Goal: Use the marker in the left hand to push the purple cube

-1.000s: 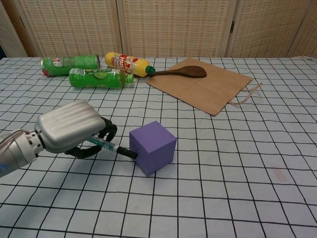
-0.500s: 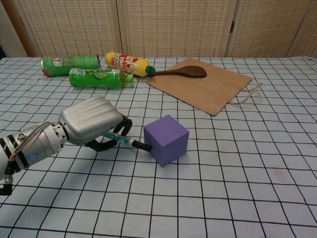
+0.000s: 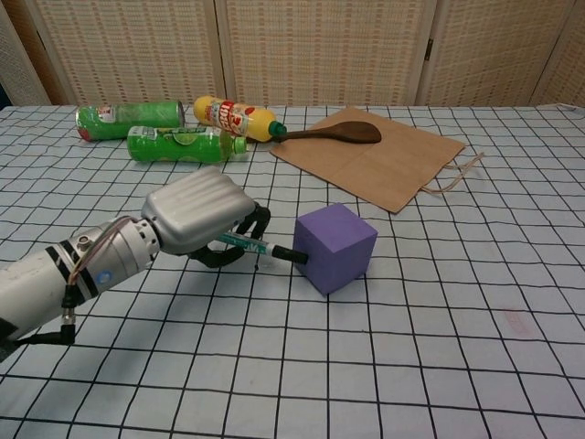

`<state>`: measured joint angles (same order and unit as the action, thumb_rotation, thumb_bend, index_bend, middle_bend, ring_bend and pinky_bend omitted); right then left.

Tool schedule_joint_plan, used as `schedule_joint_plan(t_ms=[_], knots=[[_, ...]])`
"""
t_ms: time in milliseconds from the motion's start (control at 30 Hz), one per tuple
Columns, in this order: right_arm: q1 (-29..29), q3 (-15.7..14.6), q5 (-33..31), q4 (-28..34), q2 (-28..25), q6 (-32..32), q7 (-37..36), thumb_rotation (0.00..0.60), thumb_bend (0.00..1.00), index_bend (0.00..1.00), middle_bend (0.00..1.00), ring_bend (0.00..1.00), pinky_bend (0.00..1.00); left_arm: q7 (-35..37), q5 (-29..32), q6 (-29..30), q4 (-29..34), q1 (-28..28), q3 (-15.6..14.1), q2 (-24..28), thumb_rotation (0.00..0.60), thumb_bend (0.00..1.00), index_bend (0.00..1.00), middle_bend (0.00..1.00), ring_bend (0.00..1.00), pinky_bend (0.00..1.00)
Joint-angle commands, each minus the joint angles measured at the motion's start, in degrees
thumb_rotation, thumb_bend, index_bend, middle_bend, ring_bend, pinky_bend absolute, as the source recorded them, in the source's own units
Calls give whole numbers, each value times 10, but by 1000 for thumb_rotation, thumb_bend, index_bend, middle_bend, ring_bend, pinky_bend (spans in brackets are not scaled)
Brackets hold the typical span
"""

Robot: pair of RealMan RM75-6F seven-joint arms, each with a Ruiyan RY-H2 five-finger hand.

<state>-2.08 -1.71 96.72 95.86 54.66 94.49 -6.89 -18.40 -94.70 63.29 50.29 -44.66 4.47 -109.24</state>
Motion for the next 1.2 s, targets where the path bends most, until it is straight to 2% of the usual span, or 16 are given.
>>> schedule_joint_plan(t_ms=[33, 267, 533, 800, 967, 1100, 1200], knots=[[-1, 2, -2, 0, 1, 2, 4, 600, 106, 0, 0, 0, 0, 2, -2, 10, -4, 0, -2, -1, 600, 610, 771, 777, 802, 1000], [0, 2, -2, 1, 3, -4, 8, 600, 107, 0, 0, 0, 0, -11, -8, 51, 25, 36, -29, 44, 600, 606, 770, 777, 801, 1000], [3, -1, 7, 6, 9, -13, 26, 600, 106, 0, 0, 0, 0, -17, 3, 86, 49, 78, -42, 103, 600, 604, 770, 777, 801, 1000], [4, -1, 7, 9, 14, -18, 39, 600, 107, 0, 0, 0, 0, 28, 34, 96, 3, 118, -43, 145, 600, 604, 767, 774, 802, 1000], [5, 0, 7, 9, 17, -20, 46, 600, 107, 0, 0, 0, 0, 91, 63, 61, -48, 138, -47, 148, 600, 605, 743, 767, 802, 1000], [7, 1, 5, 10, 20, -24, 51, 600, 107, 0, 0, 0, 0, 129, 73, 31, -86, 144, -52, 143, 600, 576, 645, 725, 803, 1000], [8, 1, 3, 10, 21, -27, 54, 600, 107, 0, 0, 0, 0, 149, 76, 12, -94, 145, -55, 141, 600, 543, 481, 625, 783, 999]])
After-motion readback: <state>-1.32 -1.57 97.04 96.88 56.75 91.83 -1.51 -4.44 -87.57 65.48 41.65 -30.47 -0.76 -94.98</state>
